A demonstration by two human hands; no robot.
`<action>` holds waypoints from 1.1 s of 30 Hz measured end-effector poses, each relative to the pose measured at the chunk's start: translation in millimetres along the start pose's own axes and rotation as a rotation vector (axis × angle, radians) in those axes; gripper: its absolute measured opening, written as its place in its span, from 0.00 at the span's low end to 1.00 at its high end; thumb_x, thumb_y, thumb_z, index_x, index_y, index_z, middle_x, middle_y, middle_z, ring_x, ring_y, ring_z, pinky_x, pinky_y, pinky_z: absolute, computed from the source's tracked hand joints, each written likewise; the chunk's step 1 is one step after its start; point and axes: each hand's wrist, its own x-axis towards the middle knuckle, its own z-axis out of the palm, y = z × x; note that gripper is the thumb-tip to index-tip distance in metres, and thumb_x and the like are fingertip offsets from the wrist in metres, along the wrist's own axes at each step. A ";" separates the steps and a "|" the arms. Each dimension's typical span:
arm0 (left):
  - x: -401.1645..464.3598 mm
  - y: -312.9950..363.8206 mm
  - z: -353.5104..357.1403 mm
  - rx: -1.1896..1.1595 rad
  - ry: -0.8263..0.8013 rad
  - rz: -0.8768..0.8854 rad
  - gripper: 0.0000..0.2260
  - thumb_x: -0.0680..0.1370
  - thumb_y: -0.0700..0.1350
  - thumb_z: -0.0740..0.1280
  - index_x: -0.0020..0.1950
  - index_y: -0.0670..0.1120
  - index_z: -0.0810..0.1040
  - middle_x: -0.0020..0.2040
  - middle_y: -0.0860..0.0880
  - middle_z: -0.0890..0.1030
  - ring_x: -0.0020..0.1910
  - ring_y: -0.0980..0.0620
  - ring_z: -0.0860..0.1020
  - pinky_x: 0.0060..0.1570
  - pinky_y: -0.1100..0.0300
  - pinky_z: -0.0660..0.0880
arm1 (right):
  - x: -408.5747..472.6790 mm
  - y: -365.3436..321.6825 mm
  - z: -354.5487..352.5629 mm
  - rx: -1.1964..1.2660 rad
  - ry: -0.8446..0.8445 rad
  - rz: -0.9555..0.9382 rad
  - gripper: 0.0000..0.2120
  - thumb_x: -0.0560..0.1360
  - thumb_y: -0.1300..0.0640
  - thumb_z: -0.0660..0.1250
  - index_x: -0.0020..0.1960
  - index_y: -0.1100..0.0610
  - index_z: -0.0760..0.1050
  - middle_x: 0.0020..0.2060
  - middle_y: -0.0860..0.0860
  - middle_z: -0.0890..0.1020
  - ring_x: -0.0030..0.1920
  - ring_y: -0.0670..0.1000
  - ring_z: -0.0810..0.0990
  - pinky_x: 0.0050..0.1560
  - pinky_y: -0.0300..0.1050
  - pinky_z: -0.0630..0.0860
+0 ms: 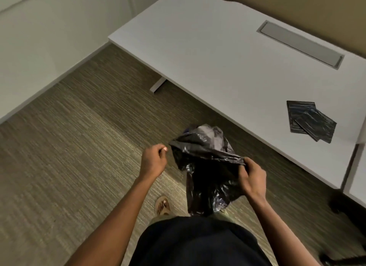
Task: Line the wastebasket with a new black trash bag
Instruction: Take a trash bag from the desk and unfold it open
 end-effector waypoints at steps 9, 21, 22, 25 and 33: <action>-14.3 18.7 72.9 -0.688 -0.722 -0.841 0.37 0.71 0.71 0.71 0.71 0.48 0.71 0.67 0.46 0.78 0.71 0.36 0.73 0.54 0.39 0.79 | 25.7 -38.5 -5.1 0.319 -0.274 0.035 0.11 0.81 0.50 0.62 0.48 0.47 0.83 0.43 0.47 0.86 0.43 0.48 0.85 0.45 0.51 0.82; 31.5 38.1 20.8 -0.692 -0.318 -0.457 0.31 0.68 0.29 0.77 0.70 0.45 0.77 0.63 0.41 0.82 0.59 0.47 0.82 0.57 0.55 0.80 | 126.6 -52.8 -37.0 0.323 -0.187 0.209 0.13 0.77 0.51 0.63 0.39 0.47 0.85 0.33 0.52 0.86 0.37 0.53 0.84 0.33 0.46 0.78; 36.3 46.2 7.0 -0.591 -0.218 -0.388 0.30 0.69 0.29 0.77 0.69 0.47 0.78 0.62 0.43 0.83 0.57 0.49 0.82 0.56 0.56 0.80 | 131.4 -59.4 -41.5 0.313 -0.166 0.147 0.12 0.75 0.50 0.64 0.41 0.49 0.85 0.33 0.52 0.86 0.37 0.53 0.82 0.37 0.50 0.78; 37.7 72.9 -26.5 -0.458 0.043 -0.206 0.23 0.71 0.36 0.77 0.63 0.53 0.82 0.56 0.51 0.85 0.55 0.55 0.83 0.56 0.56 0.81 | 131.2 -81.4 -55.6 0.279 -0.043 -0.074 0.13 0.74 0.46 0.65 0.44 0.53 0.84 0.35 0.50 0.86 0.36 0.47 0.79 0.37 0.50 0.75; -27.1 105.0 -26.1 -0.251 0.595 0.304 0.13 0.76 0.44 0.70 0.60 0.53 0.80 0.52 0.59 0.83 0.52 0.60 0.82 0.52 0.71 0.76 | 66.3 -77.0 -44.4 0.194 0.380 -0.548 0.16 0.83 0.38 0.54 0.64 0.45 0.70 0.44 0.48 0.83 0.38 0.44 0.76 0.40 0.39 0.69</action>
